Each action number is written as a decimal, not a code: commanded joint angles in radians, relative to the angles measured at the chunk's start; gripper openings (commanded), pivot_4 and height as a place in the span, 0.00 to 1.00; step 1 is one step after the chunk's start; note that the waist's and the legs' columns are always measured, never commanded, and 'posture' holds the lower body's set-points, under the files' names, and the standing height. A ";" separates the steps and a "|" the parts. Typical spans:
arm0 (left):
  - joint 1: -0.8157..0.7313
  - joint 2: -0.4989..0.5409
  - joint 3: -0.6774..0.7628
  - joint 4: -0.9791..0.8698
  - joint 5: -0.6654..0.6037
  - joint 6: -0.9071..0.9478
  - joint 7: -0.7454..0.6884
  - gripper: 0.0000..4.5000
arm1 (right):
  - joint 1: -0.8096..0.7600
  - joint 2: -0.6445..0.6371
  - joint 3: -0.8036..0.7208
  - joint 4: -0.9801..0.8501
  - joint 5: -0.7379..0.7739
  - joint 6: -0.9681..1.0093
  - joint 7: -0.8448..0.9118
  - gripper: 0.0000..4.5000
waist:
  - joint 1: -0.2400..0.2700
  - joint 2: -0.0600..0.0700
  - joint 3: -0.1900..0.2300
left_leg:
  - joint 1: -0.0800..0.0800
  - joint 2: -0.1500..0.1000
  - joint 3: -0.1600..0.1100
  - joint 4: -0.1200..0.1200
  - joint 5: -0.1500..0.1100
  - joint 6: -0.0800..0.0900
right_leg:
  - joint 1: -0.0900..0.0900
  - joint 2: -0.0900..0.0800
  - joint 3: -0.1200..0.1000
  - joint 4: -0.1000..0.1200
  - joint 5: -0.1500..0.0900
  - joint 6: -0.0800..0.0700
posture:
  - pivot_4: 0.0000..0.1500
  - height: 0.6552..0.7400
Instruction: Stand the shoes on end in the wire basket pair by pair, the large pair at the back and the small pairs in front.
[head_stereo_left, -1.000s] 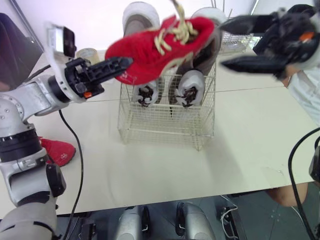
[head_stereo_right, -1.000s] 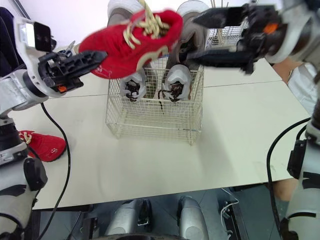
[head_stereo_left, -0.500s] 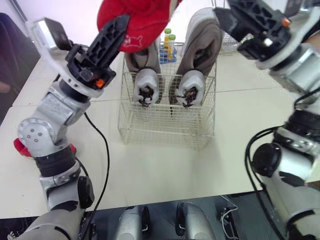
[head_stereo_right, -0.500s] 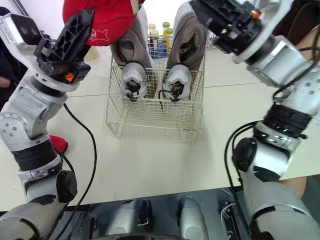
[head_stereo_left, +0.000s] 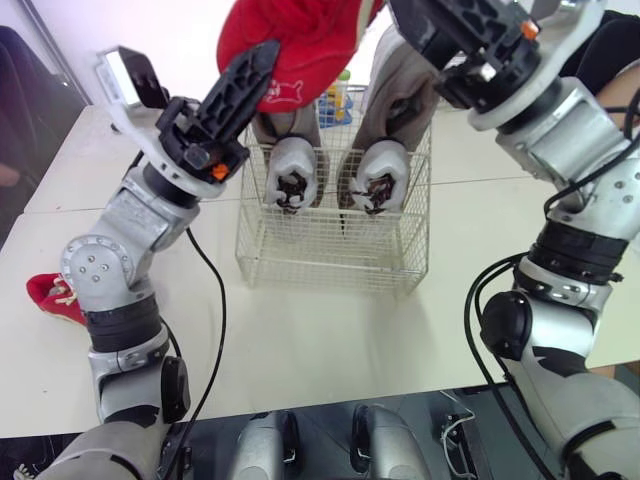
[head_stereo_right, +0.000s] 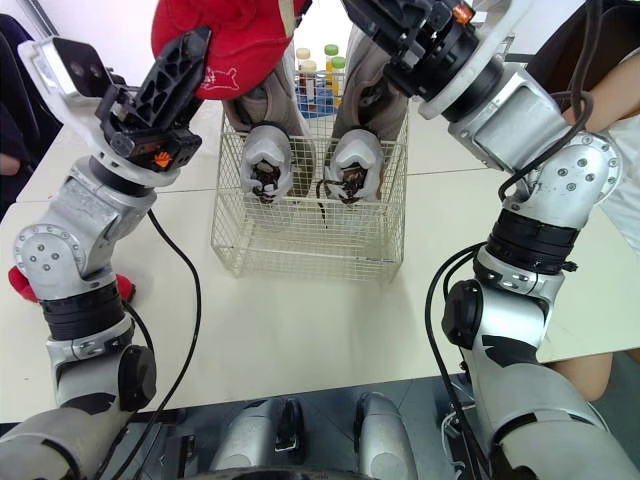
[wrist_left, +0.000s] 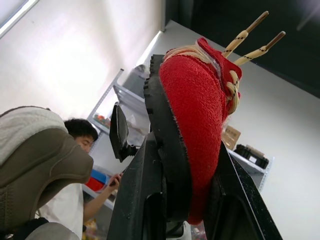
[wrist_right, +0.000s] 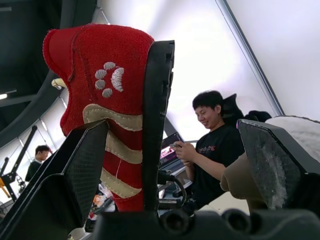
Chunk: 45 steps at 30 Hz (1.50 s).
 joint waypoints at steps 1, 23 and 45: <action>0.004 -0.007 -0.022 0.001 0.017 -0.013 0.007 0.07 | -0.031 0.006 0.021 -0.040 0.043 -0.021 0.030 0.98 | 0.000 0.000 0.000 | 0.000 0.000 0.000 0.000 0.000 0.000 | 0.000 0.000 0.000 0.000 0.000 0.000 | 1.00 1.00; 0.045 -0.041 -0.066 -0.014 0.033 -0.010 0.017 0.07 | -0.025 0.015 0.118 -0.063 0.027 -0.075 0.057 0.98 | 0.000 0.000 0.000 | 0.000 0.000 0.000 0.000 0.000 0.000 | 0.000 0.000 0.000 -0.001 0.000 0.000 | 1.00 1.00; 0.069 0.020 -0.069 -0.024 0.011 0.005 0.030 0.29 | -0.049 -0.024 0.104 -0.045 -0.029 -0.093 0.044 0.14 | -0.001 0.000 0.000 | -0.001 0.000 0.000 -0.001 0.000 0.001 | 0.000 0.000 0.000 -0.001 0.000 0.000 | 1.00 1.00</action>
